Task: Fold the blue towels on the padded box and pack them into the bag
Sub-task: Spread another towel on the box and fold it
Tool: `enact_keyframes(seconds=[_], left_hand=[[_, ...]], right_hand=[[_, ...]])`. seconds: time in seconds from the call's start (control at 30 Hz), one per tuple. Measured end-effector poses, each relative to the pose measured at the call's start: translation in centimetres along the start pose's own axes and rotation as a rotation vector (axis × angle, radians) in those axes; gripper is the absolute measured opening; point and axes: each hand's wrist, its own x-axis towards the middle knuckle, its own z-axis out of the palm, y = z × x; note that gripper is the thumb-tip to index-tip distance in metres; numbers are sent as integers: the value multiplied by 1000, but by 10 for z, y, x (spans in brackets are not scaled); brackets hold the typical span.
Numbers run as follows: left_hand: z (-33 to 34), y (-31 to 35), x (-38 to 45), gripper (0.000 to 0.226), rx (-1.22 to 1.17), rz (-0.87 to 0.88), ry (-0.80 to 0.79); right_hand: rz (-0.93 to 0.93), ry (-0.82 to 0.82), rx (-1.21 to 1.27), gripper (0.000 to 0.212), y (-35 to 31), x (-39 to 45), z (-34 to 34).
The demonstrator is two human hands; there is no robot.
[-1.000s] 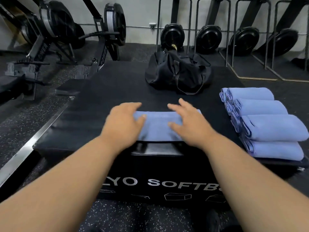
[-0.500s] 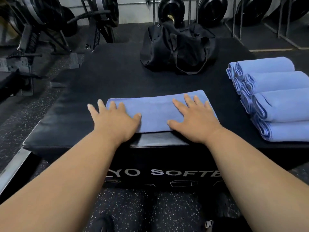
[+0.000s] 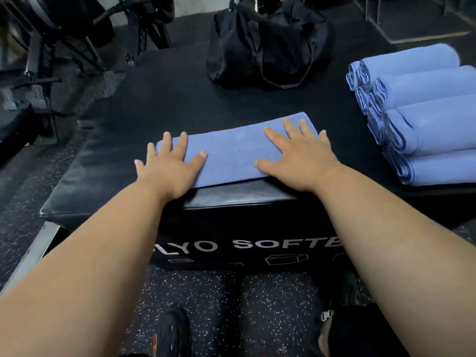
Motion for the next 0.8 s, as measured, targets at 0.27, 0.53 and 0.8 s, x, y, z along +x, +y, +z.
enact_keyframes(seconds=[0.27,0.53,0.8], left_hand=[[-5,-33,-14,62,-48,51,185],[37,-39,-81,74,26,163,237],[34,-18,-88,57,-82,211,439]], right_hand=[[-4,51,9,91,5,0,3],[-53,68,-104,94,12,-9,4],[-213,29,-108,93,-15,-20,15]])
